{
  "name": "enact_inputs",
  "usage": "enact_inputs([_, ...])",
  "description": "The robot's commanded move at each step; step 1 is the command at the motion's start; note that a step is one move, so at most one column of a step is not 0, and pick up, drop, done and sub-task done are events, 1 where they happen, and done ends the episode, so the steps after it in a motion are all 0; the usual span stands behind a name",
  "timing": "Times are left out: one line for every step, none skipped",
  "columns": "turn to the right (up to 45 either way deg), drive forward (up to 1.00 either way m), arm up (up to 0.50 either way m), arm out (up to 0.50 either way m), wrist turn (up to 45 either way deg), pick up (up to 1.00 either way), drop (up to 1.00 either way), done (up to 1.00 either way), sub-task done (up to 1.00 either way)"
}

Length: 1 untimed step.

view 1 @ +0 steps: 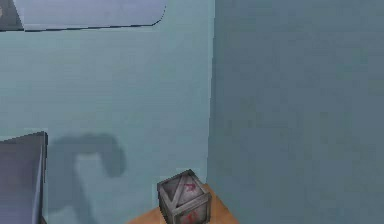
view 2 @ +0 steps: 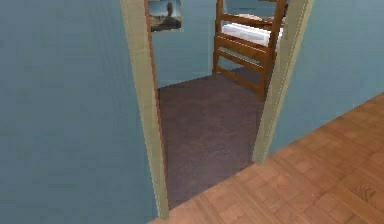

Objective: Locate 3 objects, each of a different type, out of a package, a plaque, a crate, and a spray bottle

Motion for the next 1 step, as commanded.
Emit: enact_inputs([0.0,0.0,0.0,0.0,0.0,0.0,0.0,1.0,0.0])
